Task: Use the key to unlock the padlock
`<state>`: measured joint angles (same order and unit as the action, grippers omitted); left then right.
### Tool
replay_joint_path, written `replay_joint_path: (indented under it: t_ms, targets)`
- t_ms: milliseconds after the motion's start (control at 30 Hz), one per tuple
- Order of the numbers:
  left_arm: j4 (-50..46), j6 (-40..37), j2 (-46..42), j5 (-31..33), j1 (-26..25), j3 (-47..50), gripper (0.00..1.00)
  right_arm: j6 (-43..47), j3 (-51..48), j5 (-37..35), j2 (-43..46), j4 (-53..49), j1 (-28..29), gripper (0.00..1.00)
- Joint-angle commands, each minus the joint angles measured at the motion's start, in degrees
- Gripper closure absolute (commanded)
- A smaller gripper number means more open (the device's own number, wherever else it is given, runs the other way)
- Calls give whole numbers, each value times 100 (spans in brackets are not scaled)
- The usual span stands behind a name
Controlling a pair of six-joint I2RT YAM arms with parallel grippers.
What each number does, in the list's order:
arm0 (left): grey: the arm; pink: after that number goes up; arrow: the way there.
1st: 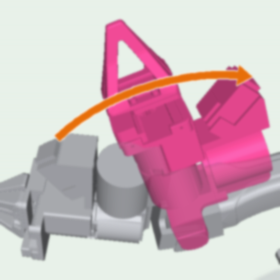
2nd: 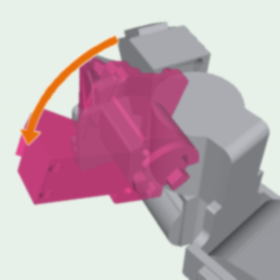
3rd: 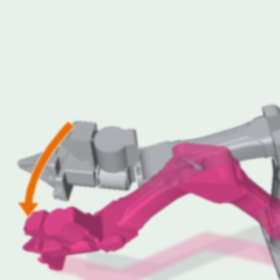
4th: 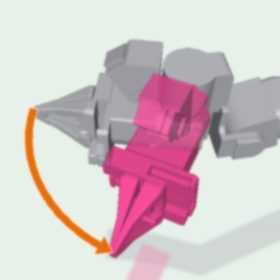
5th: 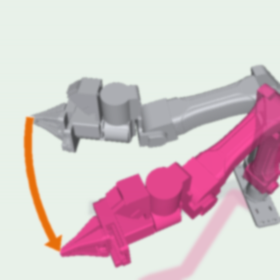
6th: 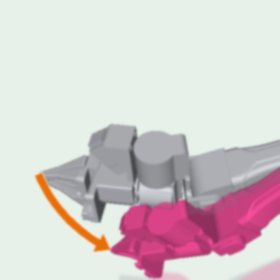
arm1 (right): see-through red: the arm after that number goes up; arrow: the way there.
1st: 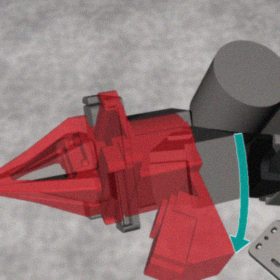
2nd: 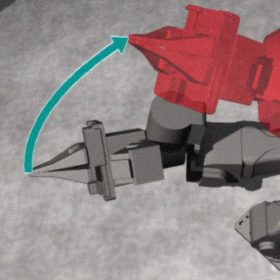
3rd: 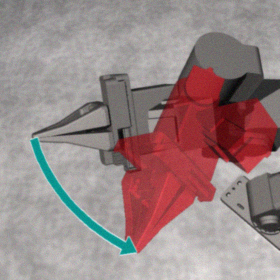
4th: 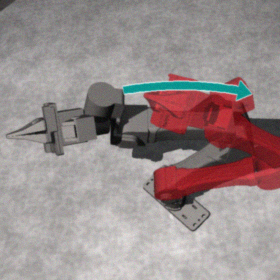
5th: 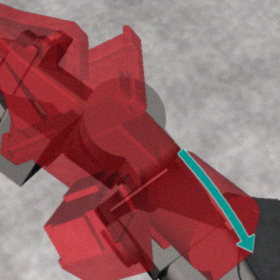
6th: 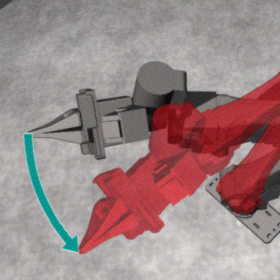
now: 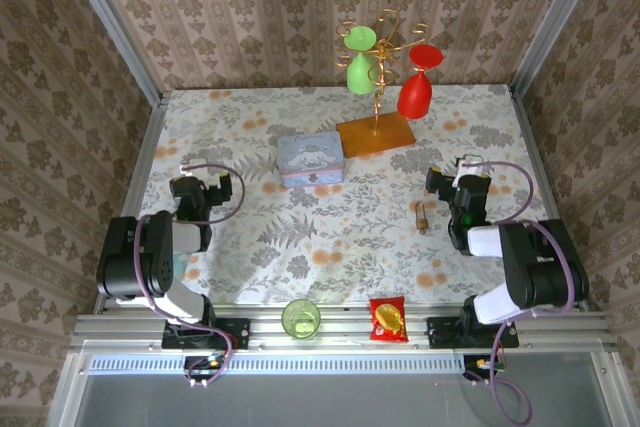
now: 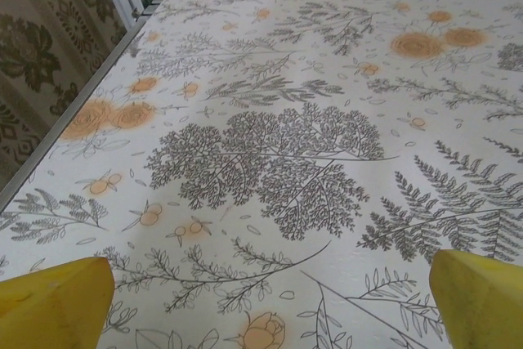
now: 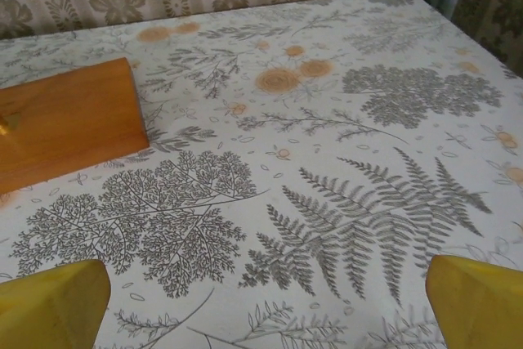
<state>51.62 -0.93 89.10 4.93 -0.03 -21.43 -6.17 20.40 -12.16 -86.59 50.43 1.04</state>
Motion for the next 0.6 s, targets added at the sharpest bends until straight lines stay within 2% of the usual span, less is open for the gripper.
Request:
replay_joint_path:
  t_ms: [0, 567]
  targets:
    - [108, -229, 6, -383, -49, -95, 0, 243, 204, 189, -111, 19, 51, 0]
    - [176, -323, 12, -43, -207, -74, 0, 301, 244, 300, -98, -84, 63, 0]
